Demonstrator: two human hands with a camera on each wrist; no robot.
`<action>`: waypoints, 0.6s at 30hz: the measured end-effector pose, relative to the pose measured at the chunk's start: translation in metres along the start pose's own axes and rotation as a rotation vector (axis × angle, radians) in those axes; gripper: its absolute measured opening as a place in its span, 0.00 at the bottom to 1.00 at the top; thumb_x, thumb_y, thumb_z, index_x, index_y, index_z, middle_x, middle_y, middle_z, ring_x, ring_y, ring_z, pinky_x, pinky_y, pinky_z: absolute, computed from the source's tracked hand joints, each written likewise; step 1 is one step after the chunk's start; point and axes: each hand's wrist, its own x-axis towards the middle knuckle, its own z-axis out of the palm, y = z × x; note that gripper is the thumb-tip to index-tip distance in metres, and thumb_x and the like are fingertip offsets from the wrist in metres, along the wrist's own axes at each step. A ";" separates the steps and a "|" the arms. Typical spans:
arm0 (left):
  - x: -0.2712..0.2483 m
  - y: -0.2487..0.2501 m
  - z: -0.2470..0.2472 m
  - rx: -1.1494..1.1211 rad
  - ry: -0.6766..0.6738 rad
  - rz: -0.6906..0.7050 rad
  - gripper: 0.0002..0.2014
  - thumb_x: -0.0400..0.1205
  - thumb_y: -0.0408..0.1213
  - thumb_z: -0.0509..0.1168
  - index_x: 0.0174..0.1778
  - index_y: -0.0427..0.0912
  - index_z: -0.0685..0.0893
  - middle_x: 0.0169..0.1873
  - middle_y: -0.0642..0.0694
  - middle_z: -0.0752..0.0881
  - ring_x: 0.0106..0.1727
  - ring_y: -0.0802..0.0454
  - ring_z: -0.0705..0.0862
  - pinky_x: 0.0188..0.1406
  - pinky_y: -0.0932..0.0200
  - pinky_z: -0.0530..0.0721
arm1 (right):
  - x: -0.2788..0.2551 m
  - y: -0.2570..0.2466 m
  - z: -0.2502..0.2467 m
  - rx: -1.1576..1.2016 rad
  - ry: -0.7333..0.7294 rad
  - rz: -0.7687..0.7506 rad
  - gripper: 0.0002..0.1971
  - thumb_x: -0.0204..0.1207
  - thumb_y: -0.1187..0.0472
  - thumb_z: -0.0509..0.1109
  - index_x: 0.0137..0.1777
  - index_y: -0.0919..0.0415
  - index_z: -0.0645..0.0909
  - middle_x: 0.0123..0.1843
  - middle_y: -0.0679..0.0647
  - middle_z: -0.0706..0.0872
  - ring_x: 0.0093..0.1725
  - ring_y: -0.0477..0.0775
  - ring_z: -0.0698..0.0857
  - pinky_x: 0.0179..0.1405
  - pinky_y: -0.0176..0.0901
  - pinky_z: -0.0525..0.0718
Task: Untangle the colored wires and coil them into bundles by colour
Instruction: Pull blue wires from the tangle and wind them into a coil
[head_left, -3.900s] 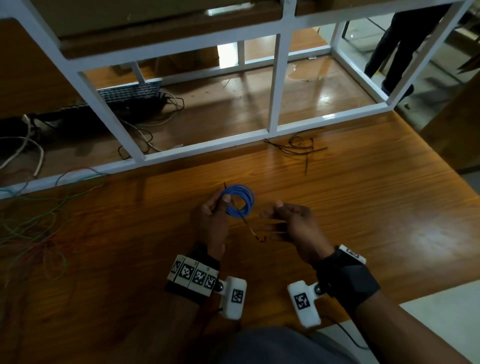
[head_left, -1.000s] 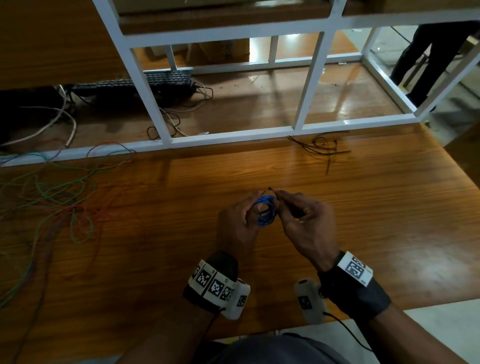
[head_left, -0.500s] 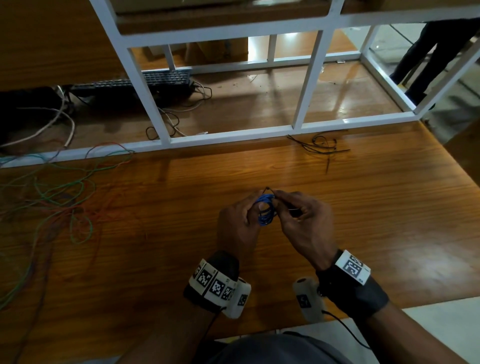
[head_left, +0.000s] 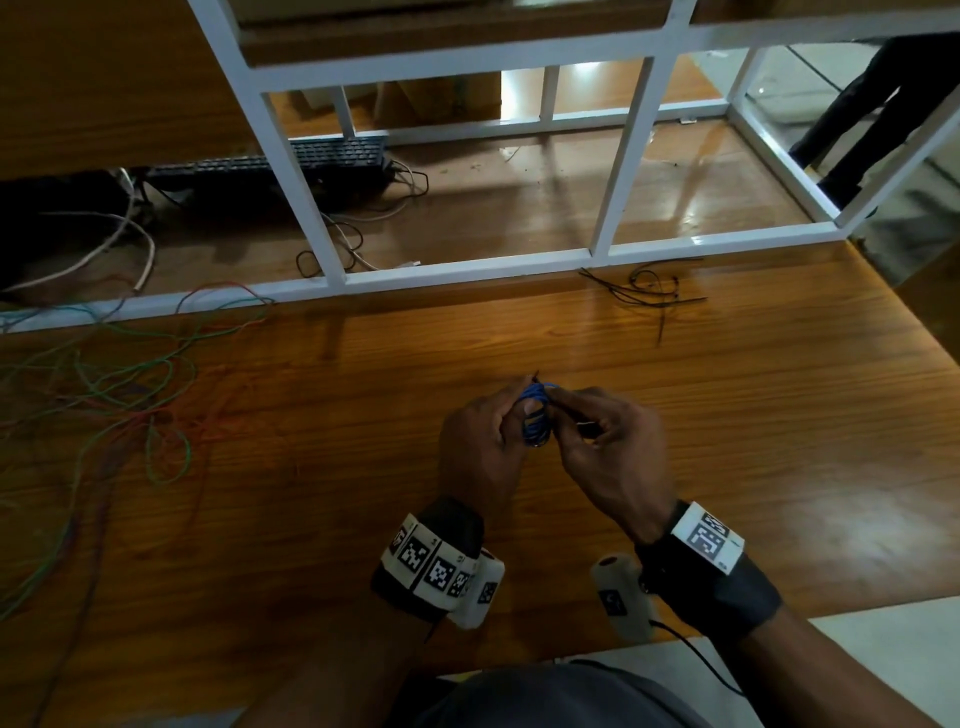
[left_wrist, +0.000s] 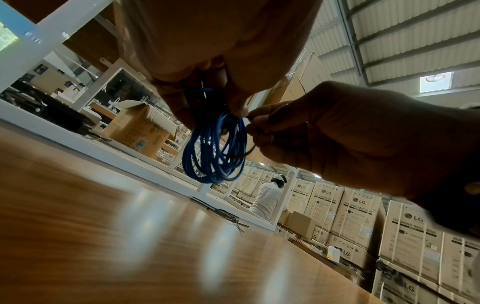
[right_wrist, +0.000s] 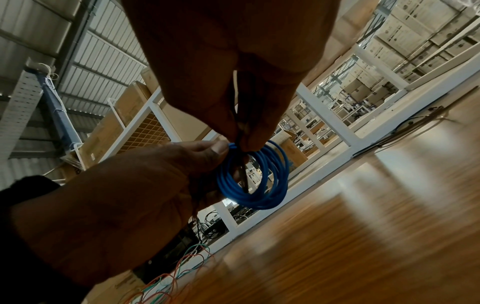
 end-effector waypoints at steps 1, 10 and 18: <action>0.001 0.001 0.000 0.015 -0.002 0.001 0.21 0.87 0.48 0.58 0.71 0.42 0.83 0.60 0.41 0.89 0.55 0.48 0.90 0.50 0.51 0.90 | 0.000 0.000 0.000 0.001 0.004 -0.005 0.12 0.80 0.67 0.76 0.61 0.58 0.92 0.50 0.50 0.94 0.42 0.42 0.91 0.37 0.43 0.91; 0.003 0.003 -0.002 0.020 -0.040 -0.003 0.23 0.86 0.48 0.57 0.71 0.40 0.82 0.65 0.40 0.86 0.60 0.46 0.88 0.54 0.59 0.87 | 0.004 -0.001 -0.004 0.039 0.101 -0.041 0.11 0.81 0.64 0.77 0.62 0.60 0.91 0.53 0.51 0.94 0.46 0.42 0.92 0.42 0.37 0.91; 0.001 0.000 0.000 0.021 -0.021 0.000 0.22 0.87 0.48 0.58 0.71 0.40 0.83 0.63 0.41 0.87 0.59 0.47 0.88 0.52 0.51 0.89 | 0.000 -0.001 -0.001 0.008 0.061 -0.033 0.11 0.80 0.64 0.77 0.62 0.59 0.92 0.53 0.51 0.94 0.45 0.44 0.92 0.39 0.43 0.92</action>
